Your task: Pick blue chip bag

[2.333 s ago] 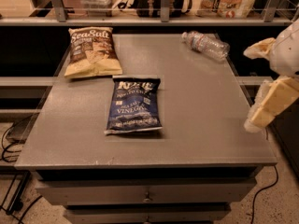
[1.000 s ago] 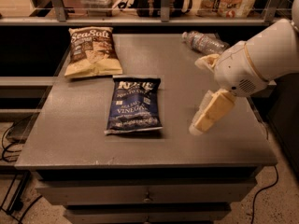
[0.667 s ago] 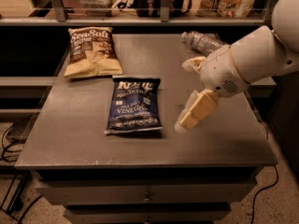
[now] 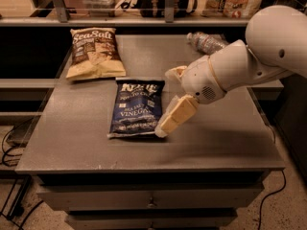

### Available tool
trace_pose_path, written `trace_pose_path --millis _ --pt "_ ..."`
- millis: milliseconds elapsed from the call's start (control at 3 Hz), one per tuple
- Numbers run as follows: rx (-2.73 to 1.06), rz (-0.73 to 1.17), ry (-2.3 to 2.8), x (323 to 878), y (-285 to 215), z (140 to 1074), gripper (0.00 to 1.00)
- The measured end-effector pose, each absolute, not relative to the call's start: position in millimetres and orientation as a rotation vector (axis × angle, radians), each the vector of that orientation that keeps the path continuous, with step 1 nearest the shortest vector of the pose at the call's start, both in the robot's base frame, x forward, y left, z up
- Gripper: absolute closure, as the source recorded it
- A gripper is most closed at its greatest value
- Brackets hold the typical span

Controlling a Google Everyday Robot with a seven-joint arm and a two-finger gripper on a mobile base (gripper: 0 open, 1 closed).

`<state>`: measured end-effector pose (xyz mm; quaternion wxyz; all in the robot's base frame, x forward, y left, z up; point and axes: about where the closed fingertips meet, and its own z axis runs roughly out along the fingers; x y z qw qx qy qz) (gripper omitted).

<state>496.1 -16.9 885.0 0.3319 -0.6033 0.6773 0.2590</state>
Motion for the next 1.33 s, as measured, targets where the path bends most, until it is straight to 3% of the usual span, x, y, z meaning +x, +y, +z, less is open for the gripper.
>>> trace_pose_path --millis 667,1333 --pt "-1.542 0.807 1.806 496.4 10.2 847.3 0.0" --pt "-1.545 0.806 1.809 505.5 11.8 830.6 0.42"
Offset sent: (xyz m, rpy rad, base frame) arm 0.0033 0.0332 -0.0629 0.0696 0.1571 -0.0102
